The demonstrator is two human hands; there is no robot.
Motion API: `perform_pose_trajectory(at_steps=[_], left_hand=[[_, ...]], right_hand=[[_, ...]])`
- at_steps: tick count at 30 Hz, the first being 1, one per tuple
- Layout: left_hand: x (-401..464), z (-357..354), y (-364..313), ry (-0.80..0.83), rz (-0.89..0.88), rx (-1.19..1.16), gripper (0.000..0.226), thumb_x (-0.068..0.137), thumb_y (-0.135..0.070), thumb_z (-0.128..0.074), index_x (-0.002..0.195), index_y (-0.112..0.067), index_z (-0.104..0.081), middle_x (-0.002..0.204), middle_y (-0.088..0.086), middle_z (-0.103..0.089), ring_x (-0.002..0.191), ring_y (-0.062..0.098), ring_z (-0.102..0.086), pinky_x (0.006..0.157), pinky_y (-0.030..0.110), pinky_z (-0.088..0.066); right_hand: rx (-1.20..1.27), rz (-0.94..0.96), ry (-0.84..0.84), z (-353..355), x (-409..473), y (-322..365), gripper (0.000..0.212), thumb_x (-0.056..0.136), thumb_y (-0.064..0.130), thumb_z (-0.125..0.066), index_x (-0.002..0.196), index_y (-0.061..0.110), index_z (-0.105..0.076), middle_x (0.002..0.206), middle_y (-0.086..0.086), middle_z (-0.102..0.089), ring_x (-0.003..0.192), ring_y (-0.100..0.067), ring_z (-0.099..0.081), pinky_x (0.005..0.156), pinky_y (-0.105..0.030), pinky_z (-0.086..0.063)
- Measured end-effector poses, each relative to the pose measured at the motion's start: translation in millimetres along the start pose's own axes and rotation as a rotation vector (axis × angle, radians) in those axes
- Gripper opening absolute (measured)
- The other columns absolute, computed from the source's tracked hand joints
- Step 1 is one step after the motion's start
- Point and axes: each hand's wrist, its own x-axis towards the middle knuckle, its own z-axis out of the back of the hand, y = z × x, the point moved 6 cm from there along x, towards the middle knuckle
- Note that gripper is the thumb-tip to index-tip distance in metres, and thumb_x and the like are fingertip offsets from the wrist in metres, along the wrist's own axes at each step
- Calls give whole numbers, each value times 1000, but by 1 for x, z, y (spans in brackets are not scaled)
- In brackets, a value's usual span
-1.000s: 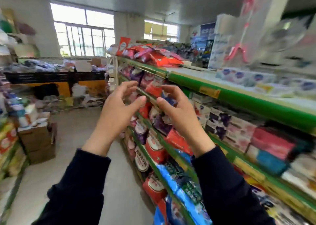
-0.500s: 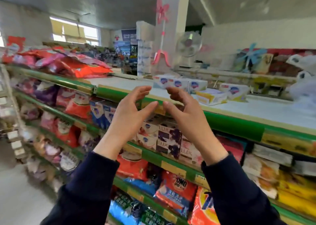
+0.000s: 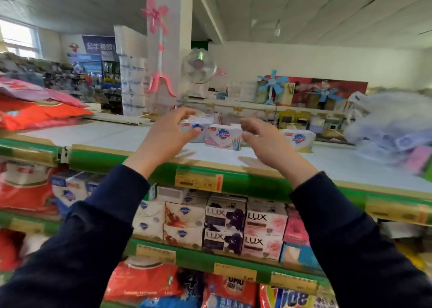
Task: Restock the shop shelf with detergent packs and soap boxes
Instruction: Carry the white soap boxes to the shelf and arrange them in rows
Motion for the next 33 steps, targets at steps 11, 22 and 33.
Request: perform_pose_trajectory(at_steps=[11,22,33], left_hand=[[75,-36,57,339,9,389,64,99,-36,-63,155,-16,-39,159,11,-43,142,31,-43,112,41,-36],[85,-30,55,163,-54,337,45,87,-29,-78,124,-13,-58,119,4,-59,100,20,-56,85,35,-51],[56,12,60,127,162,-92,8,96,-36,-68,93,-37,-60,97,-7,-69,84,13,-65,64,29,-57]], right_hand=[[-719,-6,215,-41,76,-14,38,102,24,-51,137,13,-55,149,-12,-49,141,-36,-35,116,-51,-33],[-533,88,121,-39,73,-5,31,90,24,-75,111,23,-53,123,-6,-64,105,-26,-56,84,-40,-48],[236,-146,80,-11,70,-16,26,94,33,-71,116,21,-63,111,2,-71,99,-18,-68,78,-38,-63]])
